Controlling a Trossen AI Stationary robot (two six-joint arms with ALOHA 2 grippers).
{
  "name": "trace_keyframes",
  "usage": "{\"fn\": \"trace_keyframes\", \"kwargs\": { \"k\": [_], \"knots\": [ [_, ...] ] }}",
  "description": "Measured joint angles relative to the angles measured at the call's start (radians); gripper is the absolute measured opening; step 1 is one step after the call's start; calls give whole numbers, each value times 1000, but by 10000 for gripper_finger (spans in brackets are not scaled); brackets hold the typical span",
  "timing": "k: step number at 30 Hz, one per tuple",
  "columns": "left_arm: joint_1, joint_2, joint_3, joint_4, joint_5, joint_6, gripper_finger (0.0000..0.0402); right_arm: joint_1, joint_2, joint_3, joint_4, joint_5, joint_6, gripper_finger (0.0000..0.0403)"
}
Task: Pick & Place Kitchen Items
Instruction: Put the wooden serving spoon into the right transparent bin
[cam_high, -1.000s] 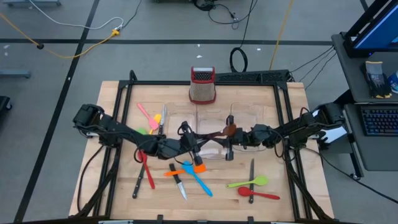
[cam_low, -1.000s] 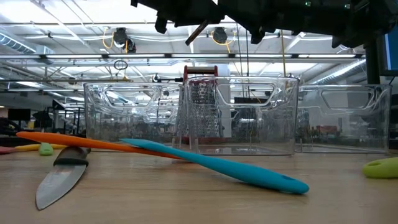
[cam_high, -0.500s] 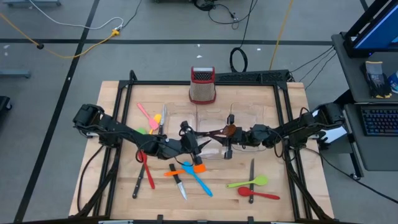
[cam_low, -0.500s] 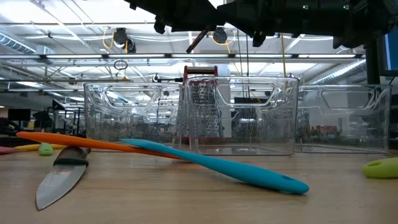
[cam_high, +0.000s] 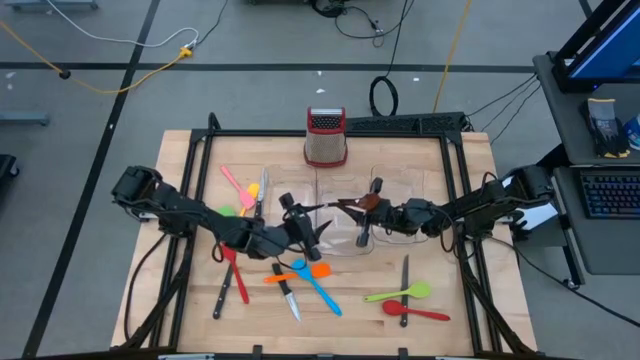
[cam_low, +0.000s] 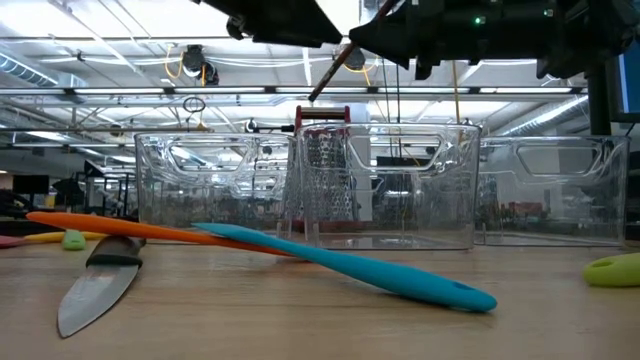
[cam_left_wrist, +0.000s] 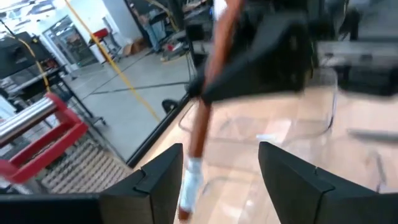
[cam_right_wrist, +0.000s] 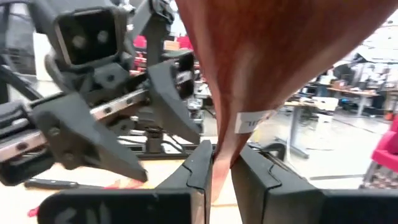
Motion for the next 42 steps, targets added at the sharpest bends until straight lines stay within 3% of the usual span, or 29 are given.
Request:
{"fn": "trace_keyframes", "kwargs": {
  "k": [7,13,18,26,33,39,42],
  "knots": [
    [-4,0,0,-128,-37,-56,216,0,-84,0,-124,14,37,34],
    [-4,0,0,-217,-43,-123,216,8,-288,0,-521,3,213,34],
    [-4,0,0,-236,-42,-155,216,7,-498,0,-851,-119,388,34],
    [-4,0,0,-216,-30,-171,216,-30,-783,0,-1259,-173,562,34],
    [-4,0,0,-192,-21,-184,216,-150,-840,-1,-1511,-307,677,34],
    [-5,0,0,-168,-19,-184,216,-272,-840,-2,-1553,-413,682,34],
    [-5,0,0,-166,28,-180,216,-312,-840,-11,-1544,-467,689,34]
  ]
}}
